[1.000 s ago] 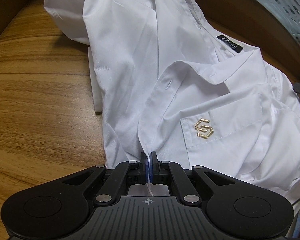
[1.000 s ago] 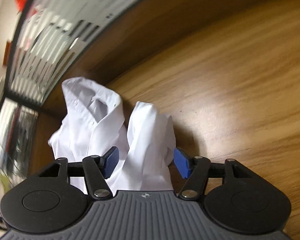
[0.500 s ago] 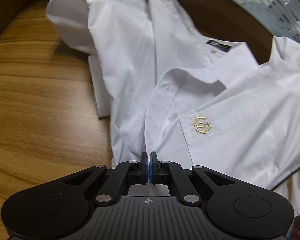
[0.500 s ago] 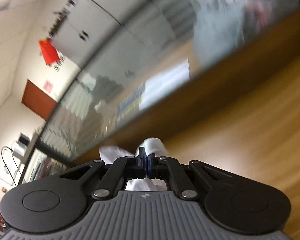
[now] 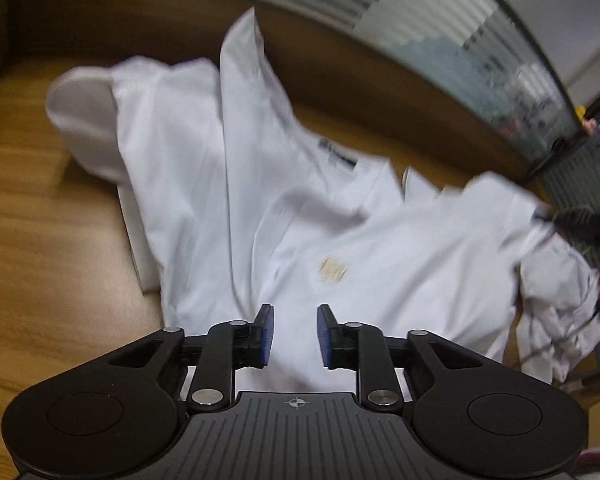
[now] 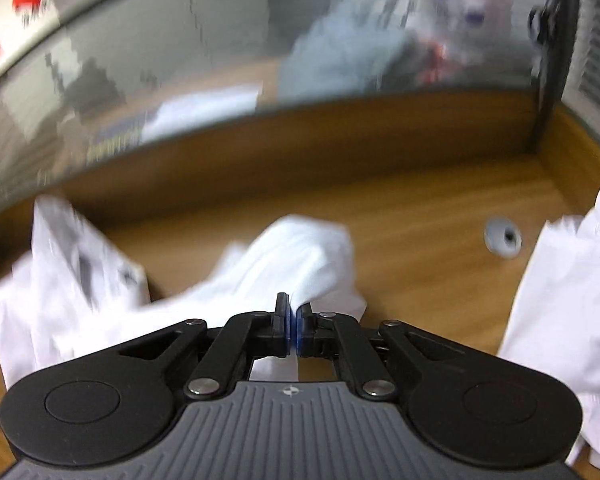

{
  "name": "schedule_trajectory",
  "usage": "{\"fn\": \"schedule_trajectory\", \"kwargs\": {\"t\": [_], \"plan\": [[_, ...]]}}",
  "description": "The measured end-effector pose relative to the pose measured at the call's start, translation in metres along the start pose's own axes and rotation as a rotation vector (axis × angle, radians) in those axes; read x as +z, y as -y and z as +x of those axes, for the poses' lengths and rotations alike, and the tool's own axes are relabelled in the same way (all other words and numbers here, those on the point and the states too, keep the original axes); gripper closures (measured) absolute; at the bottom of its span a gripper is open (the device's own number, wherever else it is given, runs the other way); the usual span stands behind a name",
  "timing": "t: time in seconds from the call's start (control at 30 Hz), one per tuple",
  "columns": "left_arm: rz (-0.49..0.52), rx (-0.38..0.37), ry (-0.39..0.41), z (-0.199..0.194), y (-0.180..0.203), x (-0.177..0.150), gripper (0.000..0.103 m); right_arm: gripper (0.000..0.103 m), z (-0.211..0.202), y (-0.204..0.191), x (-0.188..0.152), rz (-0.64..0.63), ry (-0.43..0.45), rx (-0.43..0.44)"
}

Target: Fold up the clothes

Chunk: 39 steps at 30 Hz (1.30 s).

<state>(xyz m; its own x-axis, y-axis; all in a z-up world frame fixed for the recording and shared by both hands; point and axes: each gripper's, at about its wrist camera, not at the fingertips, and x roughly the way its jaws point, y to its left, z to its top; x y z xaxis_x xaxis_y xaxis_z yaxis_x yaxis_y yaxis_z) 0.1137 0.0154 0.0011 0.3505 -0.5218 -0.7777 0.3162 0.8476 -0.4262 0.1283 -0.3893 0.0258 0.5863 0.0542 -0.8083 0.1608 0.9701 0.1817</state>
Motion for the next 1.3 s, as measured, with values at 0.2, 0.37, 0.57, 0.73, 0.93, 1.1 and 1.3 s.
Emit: {"fn": "schedule_trajectory", "kwargs": {"t": [0.2,0.37,0.57,0.73,0.93,1.1,1.3], "plan": [[0.030,0.015,0.087,0.003,0.019,0.040,0.060,0.066,0.000,0.015,-0.004,-0.055,-0.045,-0.030],[0.078,0.033,0.075,0.028,0.040,0.065,0.056,0.040,-0.005,0.040,0.027,-0.036,0.031,-0.024],[0.103,0.020,0.000,0.077,0.058,0.086,0.044,0.028,0.039,0.060,0.069,-0.035,-0.023,0.036],[0.111,0.002,-0.075,0.121,0.073,0.101,0.038,0.024,0.095,0.090,0.080,0.084,-0.170,0.116],[0.171,-0.013,-0.181,0.165,0.090,0.107,0.037,0.024,0.121,0.114,0.060,0.220,-0.269,0.209],[0.207,-0.011,-0.272,0.195,0.096,0.102,0.038,0.026,0.124,0.121,0.035,0.294,-0.303,0.263],[0.253,-0.031,-0.264,0.187,0.100,0.099,0.084,0.081,0.116,0.127,0.020,0.354,-0.293,0.303]]}}
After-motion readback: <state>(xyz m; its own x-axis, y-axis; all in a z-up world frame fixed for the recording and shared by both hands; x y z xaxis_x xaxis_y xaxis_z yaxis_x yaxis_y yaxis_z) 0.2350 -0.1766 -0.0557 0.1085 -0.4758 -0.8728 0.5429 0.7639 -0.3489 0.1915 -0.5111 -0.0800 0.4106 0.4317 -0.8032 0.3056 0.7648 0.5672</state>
